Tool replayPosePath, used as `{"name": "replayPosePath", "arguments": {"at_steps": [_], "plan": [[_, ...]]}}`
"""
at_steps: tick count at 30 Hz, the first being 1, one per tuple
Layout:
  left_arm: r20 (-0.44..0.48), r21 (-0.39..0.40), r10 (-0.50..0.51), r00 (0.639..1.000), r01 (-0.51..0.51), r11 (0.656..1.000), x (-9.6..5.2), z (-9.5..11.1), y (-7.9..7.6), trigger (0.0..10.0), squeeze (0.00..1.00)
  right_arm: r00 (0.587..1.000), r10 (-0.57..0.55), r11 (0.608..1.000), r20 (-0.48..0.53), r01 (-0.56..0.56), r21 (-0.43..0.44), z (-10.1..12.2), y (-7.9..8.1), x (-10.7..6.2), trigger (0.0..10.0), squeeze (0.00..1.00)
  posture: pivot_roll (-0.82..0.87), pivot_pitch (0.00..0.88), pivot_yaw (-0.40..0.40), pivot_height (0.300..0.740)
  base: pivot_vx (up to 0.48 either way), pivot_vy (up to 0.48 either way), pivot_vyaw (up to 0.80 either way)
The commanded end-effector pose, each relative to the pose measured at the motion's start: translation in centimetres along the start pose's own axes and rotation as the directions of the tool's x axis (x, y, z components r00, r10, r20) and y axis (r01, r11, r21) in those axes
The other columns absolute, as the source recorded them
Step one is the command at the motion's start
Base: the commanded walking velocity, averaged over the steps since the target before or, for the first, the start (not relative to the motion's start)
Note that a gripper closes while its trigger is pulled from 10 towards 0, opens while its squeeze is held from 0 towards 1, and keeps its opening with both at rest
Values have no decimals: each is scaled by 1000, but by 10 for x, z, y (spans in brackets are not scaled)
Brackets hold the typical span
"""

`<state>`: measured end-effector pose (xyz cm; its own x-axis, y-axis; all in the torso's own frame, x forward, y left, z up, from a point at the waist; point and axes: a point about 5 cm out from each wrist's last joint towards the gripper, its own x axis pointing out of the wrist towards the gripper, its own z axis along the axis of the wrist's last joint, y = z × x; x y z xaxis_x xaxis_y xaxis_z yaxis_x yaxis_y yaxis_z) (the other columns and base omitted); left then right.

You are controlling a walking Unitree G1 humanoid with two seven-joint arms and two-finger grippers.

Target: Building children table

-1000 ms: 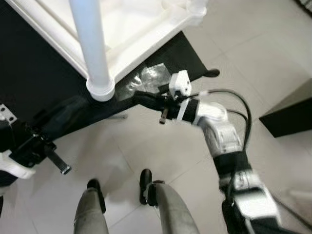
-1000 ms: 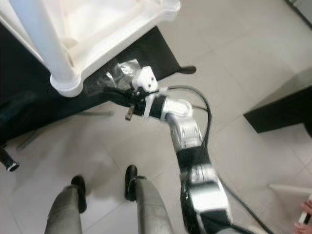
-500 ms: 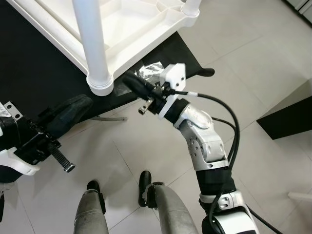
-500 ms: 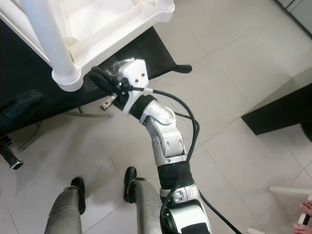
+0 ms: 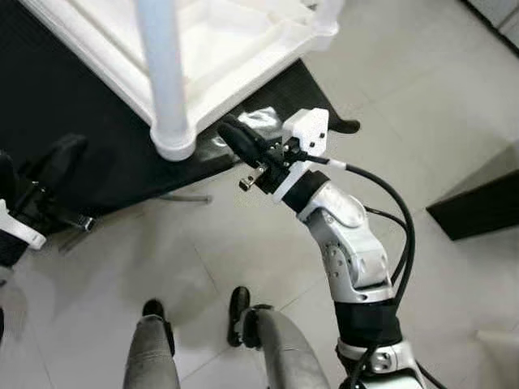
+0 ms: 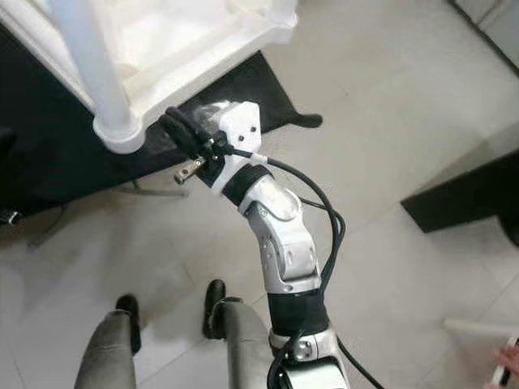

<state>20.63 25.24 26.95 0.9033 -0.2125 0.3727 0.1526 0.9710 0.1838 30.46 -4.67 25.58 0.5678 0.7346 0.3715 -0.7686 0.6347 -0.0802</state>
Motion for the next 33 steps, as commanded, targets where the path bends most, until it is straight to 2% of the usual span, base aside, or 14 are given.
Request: {"name": "replayPosePath", "arguments": {"at_steps": [1, 3, 6, 8, 10, 13, 15, 20, 27, 33], "plan": [[-51, -40, 29, 998, -31, 999, -2, -13, -2, 10000, 0, 999, -41, 999, -25, 42, 29, -11, -4, -7, 10000, 0, 72, 339, -160, 740, 0, 0, 775], [-58, -47, 33, 998, -35, 998, -1, -16, -3, 10000, 0, 998, -57, 998, -32, 58, 32, -13, -5, -8, 10000, 0, 72, 339, -160, 740, 0, 0, 725], [-49, -109, -34, 998, 28, 994, 2, -19, -16, 10000, 0, 993, -93, 995, -76, 94, 20, -17, -6, -9, 10000, 0, 75, 337, -145, 740, 0, 0, 0], [-46, -119, -43, 998, 37, 992, 3, -19, -18, 10000, 0, 992, -96, 995, -84, 97, 17, -18, -6, -9, 10000, 0, 75, 337, -145, 740, 0, 0, 0], [-44, -138, -74, 996, 67, 988, 8, -22, -27, 10000, 0, 989, -119, 992, -86, 121, 24, -18, -6, -8, 10000, 0, 96, 337, -132, 740, 416, 0, 397], [-27, -144, -81, 996, 76, 987, 11, -18, -29, 10000, 0, 988, -140, 987, -57, 144, 66, -17, -7, -8, 10000, 16, 101, 339, -132, 740, 360, 0, 765], [-22, -141, -67, 998, 63, 988, 11, -18, -27, 10000, 0, 987, -143, 987, -74, 148, 61, -19, -6, -7, 10000, 0, 102, 338, -131, 740, 311, 0, 0], [-19, -140, -80, 997, 76, 987, 12, -19, -31, 10000, 0, 994, -100, 992, -53, 103, 71, -17, -4, -7, 10000, 0, 96, 339, -139, 740, 0, 0, 320], [-9, -141, -87, 996, 85, 986, 13, -19, -38, 10000, 0, 996, -16, 998, -90, 21, 60, -20, 5, -7, 10000, 0, 62, 338, -164, 740, 0, 0, 254], [-26, -154, -97, 995, 92, 984, 12, -25, -42, 10000, 0, 995, -9, 999, -101, 14, 47, -22, 9, -8, 10000, 0, 57, 337, -160, 740, 0, 0, 425]]}}
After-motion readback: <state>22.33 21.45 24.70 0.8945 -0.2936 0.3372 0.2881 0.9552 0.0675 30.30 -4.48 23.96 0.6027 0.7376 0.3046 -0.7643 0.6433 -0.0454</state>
